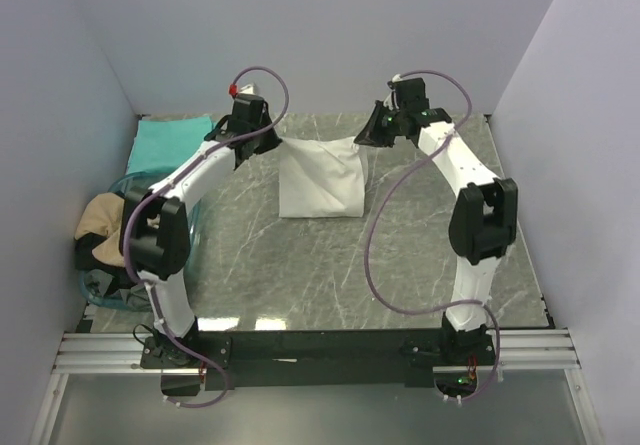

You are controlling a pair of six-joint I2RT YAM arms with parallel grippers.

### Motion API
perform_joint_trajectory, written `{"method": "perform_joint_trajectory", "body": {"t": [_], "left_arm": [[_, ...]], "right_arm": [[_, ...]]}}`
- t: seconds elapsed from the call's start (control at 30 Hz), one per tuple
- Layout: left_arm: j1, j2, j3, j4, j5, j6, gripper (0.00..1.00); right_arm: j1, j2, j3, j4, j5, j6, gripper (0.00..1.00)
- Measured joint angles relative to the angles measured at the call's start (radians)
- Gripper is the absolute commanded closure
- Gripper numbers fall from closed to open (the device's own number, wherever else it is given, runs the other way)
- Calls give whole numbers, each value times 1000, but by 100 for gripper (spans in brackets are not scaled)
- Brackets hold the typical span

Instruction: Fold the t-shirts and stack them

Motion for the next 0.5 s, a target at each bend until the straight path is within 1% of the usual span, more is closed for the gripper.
{"method": "perform_joint_trajectory", "body": {"t": [0.17,0.27,0.3,0.33,0.37,0.4,0.43,0.47,0.5], "left_arm": [[35,135,100,-4,33,2,99],[53,210,154,-7,48,0,99],[57,230,170,-7,52,0,99],[63,257,192,-7,58,0,99],[67,284,216,-5,65,0,92],[70,306,235,-6,71,0,78],[74,334,264,-8,82,2,62],[76,357,292,-10,92,1,36],[79,380,318,-11,102,3,21]], "right_arm": [[-28,183,158,-5,-58,-1,100],[-45,279,221,7,-93,5,99],[-52,309,238,16,-107,10,94],[-58,342,254,24,-122,18,84],[-64,373,273,36,-134,25,78],[-68,397,285,53,-143,28,68],[-72,431,312,59,-152,31,55],[-76,461,340,70,-159,33,51],[-78,491,372,75,-167,27,47]]}}
